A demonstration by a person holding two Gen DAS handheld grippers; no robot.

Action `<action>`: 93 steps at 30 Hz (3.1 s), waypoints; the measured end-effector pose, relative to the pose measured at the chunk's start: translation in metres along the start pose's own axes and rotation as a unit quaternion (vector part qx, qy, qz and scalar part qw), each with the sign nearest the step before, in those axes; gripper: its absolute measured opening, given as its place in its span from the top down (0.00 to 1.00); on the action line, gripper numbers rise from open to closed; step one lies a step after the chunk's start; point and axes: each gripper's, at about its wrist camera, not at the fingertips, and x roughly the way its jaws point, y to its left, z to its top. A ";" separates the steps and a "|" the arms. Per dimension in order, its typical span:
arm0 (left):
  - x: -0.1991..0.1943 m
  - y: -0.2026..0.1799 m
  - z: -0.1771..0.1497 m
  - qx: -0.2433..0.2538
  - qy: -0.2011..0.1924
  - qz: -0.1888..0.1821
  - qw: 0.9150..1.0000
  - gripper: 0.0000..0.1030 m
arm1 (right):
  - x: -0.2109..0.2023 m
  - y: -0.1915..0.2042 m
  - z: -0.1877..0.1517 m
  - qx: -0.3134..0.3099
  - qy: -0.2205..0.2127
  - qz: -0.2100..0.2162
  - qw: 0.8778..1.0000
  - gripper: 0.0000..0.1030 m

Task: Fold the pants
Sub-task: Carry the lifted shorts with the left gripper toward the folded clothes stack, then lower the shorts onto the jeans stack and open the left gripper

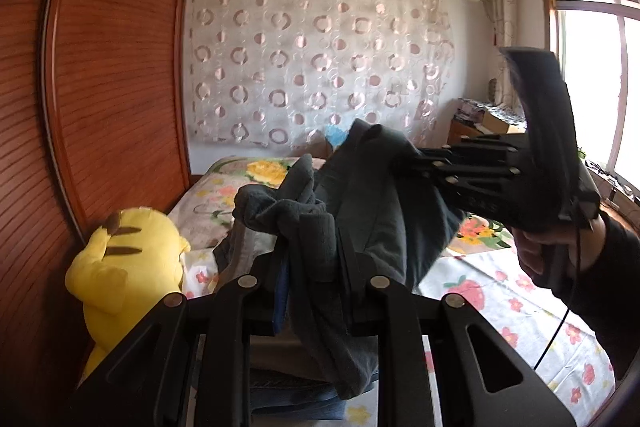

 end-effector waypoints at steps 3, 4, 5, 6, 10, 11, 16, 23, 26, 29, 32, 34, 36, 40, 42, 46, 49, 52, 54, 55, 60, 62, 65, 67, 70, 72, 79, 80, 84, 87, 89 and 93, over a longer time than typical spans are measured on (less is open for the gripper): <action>0.002 0.011 -0.005 -0.020 0.000 0.007 1.000 0.78 | 0.018 -0.009 0.004 -0.002 0.008 0.022 1.000 0.91; 0.001 0.015 -0.007 -0.028 -0.003 0.010 1.000 0.78 | 0.022 -0.012 0.006 -0.003 0.006 0.028 1.000 0.91; 0.001 0.018 -0.008 -0.032 -0.005 0.013 0.999 0.78 | 0.027 -0.014 0.008 -0.004 0.004 0.036 0.999 0.91; 0.000 0.021 -0.010 -0.038 -0.007 0.017 0.999 0.78 | 0.030 -0.017 0.010 -0.007 0.002 0.043 0.999 0.91; 0.006 0.035 -0.020 -0.057 -0.002 0.037 0.998 0.78 | 0.049 -0.019 0.017 -0.011 0.010 0.074 0.997 0.90; 0.008 0.038 -0.022 -0.062 0.001 0.040 0.997 0.78 | 0.056 -0.018 0.017 -0.014 0.013 0.078 0.997 0.90; 0.026 0.055 -0.041 -0.090 0.037 0.058 0.994 0.77 | 0.081 -0.022 0.012 -0.001 0.037 0.104 0.994 0.90; 0.019 0.063 -0.046 -0.100 0.041 0.061 0.992 0.50 | 0.075 -0.038 0.008 0.030 0.048 0.094 0.994 0.62; 0.010 0.065 -0.046 -0.097 0.034 0.074 0.992 0.50 | 0.055 -0.050 0.006 0.045 0.039 0.081 0.995 0.59; 0.003 0.064 -0.040 -0.091 0.019 0.084 0.992 0.50 | 0.028 -0.058 0.001 0.052 0.024 0.067 0.996 0.59; 0.000 0.056 -0.034 -0.076 0.010 0.078 0.994 0.50 | 0.002 -0.060 -0.007 0.063 0.012 0.062 0.996 0.59; 0.007 0.047 -0.032 -0.057 0.020 0.064 0.996 0.50 | -0.013 -0.057 -0.013 0.072 0.008 0.067 0.995 0.59; 0.015 0.040 -0.032 -0.039 0.028 0.058 0.997 0.50 | -0.021 -0.056 -0.020 0.078 0.007 0.078 0.994 0.59; 0.031 0.036 -0.040 -0.024 0.059 0.057 0.996 0.50 | -0.021 -0.055 -0.035 0.093 0.024 0.126 0.987 0.59; 0.038 0.039 -0.045 -0.021 0.072 0.070 0.995 0.50 | -0.021 -0.056 -0.044 0.092 0.038 0.131 0.986 0.59; 0.046 0.051 -0.053 -0.032 0.092 0.084 0.992 0.50 | -0.001 -0.065 -0.046 0.099 0.061 0.113 0.987 0.59; 0.047 0.053 -0.055 -0.032 0.096 0.084 0.991 0.50 | 0.017 -0.074 -0.049 0.117 0.078 0.098 0.985 0.59; 0.046 0.053 -0.055 -0.032 0.096 0.082 0.991 0.50 | 0.030 -0.072 -0.043 0.140 0.080 0.105 0.981 0.59; 0.045 0.053 -0.054 -0.033 0.095 0.081 0.992 0.50 | 0.032 -0.065 -0.036 0.143 0.075 0.101 0.982 0.59; 0.044 0.052 -0.053 -0.032 0.095 0.081 0.992 0.50 | 0.030 -0.063 -0.035 0.142 0.072 0.097 0.982 0.59; 0.032 0.047 -0.048 -0.028 0.087 0.076 0.993 0.50 | 0.007 -0.048 -0.040 0.138 0.073 0.065 0.986 0.59; 0.027 0.046 -0.046 -0.028 0.085 0.074 0.993 0.50 | -0.005 -0.043 -0.044 0.147 0.066 0.062 0.985 0.59; 0.020 0.041 -0.046 -0.024 0.084 0.069 0.994 0.50 | -0.032 -0.032 -0.048 0.153 0.064 0.049 0.985 0.59; 0.014 0.035 -0.047 -0.016 0.084 0.067 0.994 0.50 | -0.048 -0.024 -0.050 0.154 0.060 0.048 0.985 0.59; 0.006 0.029 -0.048 -0.008 0.083 0.061 0.995 0.49 | -0.069 -0.012 -0.054 0.156 0.055 0.046 0.985 0.59; 0.001 0.024 -0.050 -0.003 0.084 0.058 0.995 0.49 | -0.084 -0.005 -0.057 0.157 0.051 0.044 0.985 0.59; -0.012 0.016 -0.056 0.009 0.082 0.039 0.996 0.21 | -0.120 0.011 -0.073 0.166 0.046 0.033 0.984 0.59; -0.013 0.015 -0.057 0.010 0.084 0.036 0.996 0.19 | -0.125 0.013 -0.076 0.169 0.046 0.030 0.984 0.59; -0.017 0.010 -0.059 0.017 0.089 0.032 0.995 0.10 | -0.141 0.020 -0.084 0.179 0.046 0.020 0.983 0.59; -0.021 0.004 -0.062 0.026 0.090 0.030 0.995 0.10 | -0.152 0.024 -0.090 0.184 0.046 0.008 0.982 0.59; -0.025 -0.001 -0.065 0.034 0.089 0.030 0.995 0.10 | -0.163 0.029 -0.095 0.187 0.047 0.002 0.981 0.59; -0.036 -0.012 -0.068 0.034 0.081 0.016 0.996 0.10 | -0.185 0.037 -0.102 0.196 0.044 -0.018 0.979 0.58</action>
